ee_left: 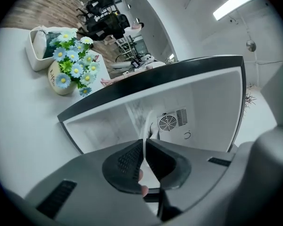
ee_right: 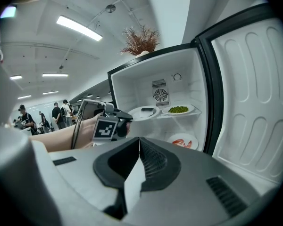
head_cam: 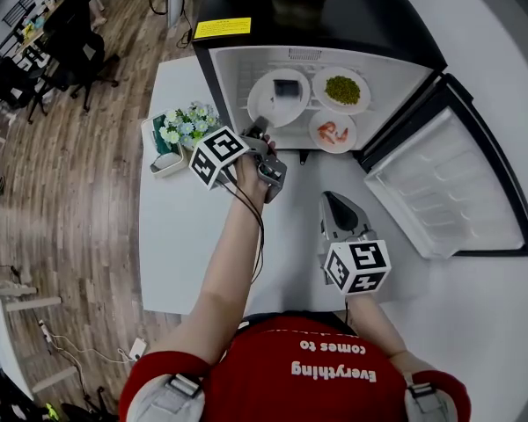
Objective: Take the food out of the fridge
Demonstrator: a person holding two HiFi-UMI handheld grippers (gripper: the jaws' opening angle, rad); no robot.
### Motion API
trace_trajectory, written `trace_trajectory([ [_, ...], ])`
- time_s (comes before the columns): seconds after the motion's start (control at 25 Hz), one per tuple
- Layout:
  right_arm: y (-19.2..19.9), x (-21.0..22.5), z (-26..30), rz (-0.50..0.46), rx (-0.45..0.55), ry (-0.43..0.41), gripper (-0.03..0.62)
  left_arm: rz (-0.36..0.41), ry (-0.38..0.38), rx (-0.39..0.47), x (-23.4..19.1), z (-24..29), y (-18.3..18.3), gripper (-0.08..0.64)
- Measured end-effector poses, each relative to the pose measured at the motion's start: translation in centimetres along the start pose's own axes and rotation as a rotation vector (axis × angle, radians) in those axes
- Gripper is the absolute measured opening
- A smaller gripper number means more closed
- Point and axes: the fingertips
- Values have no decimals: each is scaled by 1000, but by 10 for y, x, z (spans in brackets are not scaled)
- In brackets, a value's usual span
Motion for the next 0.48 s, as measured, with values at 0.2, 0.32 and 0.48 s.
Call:
trace_trajectory([
  [0.2,-3,-7,-15,-9,16,-9,14,3,5,-38,-2,-31,19,23],
  [0.32,-5,-15,-26,-23,27,-20,14,-7,6,-46,-5,-57,30,23],
  [0.48,-2,-27,-43,-36,34,-39,14,-43,26,-32,-7,-94,43,23],
])
Point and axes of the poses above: the fingertips, and each gripper's own axes: z forward along the fingers, x to its right, y out of its underside, and after that the axes turned 8 degrees about y, right-handed
